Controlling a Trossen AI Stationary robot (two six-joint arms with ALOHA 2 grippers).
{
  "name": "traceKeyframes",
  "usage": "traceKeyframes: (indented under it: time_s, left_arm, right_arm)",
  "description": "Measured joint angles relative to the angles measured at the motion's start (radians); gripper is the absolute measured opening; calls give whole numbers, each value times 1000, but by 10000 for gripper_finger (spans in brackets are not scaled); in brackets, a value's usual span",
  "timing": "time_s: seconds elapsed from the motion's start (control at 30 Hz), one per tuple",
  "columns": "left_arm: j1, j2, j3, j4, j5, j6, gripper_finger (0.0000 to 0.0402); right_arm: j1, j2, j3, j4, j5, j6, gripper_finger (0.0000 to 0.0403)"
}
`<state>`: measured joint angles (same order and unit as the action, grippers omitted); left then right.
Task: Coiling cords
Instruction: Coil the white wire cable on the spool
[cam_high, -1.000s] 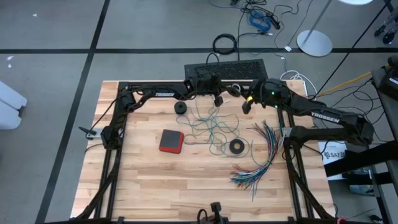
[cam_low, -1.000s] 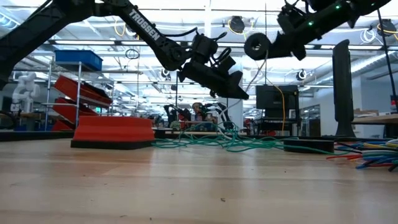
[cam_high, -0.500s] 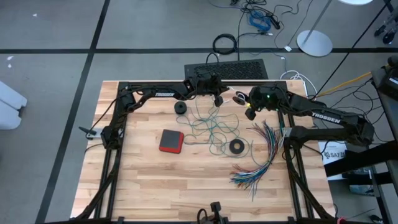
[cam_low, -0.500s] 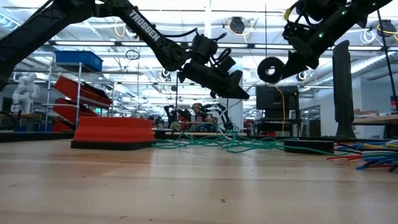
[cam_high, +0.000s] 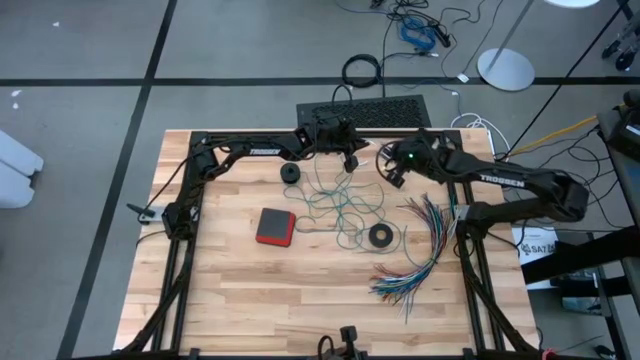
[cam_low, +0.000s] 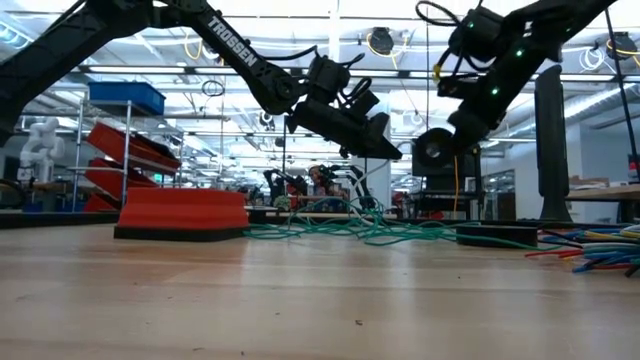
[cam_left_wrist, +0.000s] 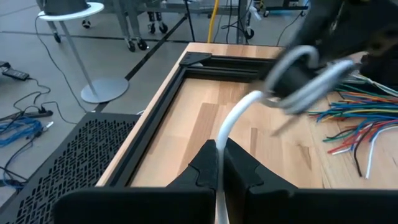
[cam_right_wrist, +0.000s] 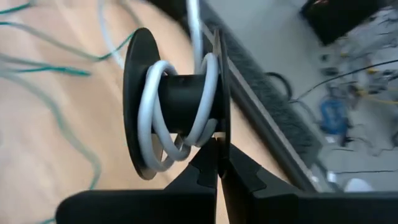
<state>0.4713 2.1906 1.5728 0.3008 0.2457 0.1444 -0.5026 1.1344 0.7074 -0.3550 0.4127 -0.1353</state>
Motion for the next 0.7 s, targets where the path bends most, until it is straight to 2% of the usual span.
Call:
traceKeyframes:
  time_s: [0.4, 0.7]
  left_arm:
    - [0, -9, 1, -53, 49, 21, 7]
    - [-2, -54, 1, -97, 61, 18, 7]
  right_arm:
    - [-21, 154, 0, 161, 109, -17, 0]
    - [-40, 238, 0, 315, 130, -8, 0]
